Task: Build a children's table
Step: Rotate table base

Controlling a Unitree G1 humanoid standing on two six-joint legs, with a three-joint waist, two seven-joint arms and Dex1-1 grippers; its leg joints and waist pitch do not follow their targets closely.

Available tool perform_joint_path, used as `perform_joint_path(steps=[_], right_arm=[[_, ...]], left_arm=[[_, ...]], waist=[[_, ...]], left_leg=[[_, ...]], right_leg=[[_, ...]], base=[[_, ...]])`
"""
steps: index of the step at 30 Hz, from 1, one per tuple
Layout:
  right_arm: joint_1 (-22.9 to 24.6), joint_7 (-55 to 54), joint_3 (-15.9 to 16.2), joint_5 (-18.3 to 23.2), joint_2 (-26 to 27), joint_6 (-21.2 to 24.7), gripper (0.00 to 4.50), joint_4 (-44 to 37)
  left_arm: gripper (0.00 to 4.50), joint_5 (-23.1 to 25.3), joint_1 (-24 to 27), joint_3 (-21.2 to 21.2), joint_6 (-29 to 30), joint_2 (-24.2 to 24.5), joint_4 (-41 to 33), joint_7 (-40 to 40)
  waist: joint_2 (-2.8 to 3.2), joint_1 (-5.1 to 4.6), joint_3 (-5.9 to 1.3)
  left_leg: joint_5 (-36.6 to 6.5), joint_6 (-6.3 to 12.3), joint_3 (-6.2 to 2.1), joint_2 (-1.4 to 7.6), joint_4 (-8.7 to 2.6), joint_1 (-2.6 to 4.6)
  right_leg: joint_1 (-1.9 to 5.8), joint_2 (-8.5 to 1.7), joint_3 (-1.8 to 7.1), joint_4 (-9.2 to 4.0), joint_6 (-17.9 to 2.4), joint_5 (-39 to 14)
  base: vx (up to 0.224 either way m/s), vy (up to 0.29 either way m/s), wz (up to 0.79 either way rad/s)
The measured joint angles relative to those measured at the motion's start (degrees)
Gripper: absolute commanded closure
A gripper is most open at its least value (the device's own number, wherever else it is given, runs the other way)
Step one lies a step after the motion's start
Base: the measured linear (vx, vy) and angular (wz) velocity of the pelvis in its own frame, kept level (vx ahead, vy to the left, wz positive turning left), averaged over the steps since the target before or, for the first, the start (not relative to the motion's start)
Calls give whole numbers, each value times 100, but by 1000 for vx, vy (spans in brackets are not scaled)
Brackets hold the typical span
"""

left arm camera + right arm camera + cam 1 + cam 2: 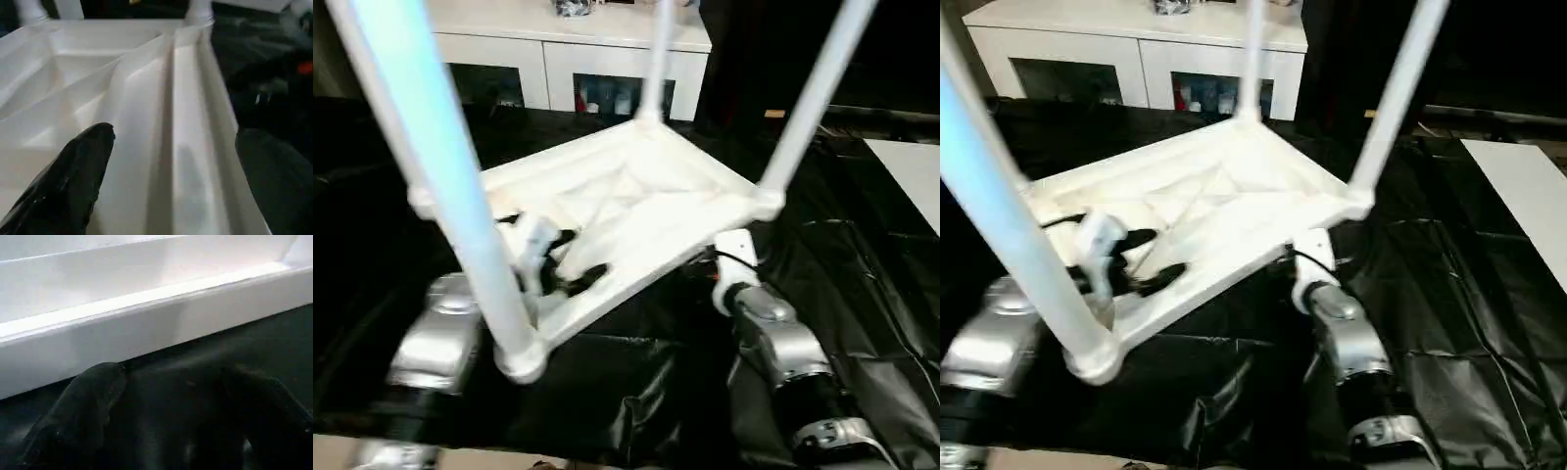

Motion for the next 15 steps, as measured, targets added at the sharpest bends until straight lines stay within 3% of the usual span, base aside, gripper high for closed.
perform_joint_path(steps=[7,15], right_arm=[[-9,150,221,-4,153,-78,54,-4],[-9,173,236,-64,192,-94,54,-4]], left_arm=[[2,111,-268,-248,9,-421,31,261],[2,450,-947,-489,-190,-1024,843,875]], waist=[[-2,21,1],[0,66,4]], left_leg=[[-4,-5,0,2,-4,-4],[-4,-5,0,2,-2,-8]], right_leg=[[-5,1,-4,-2,1,-1],[-5,1,-2,-6,2,-1]], base=[[0,0,0],[0,0,0]])
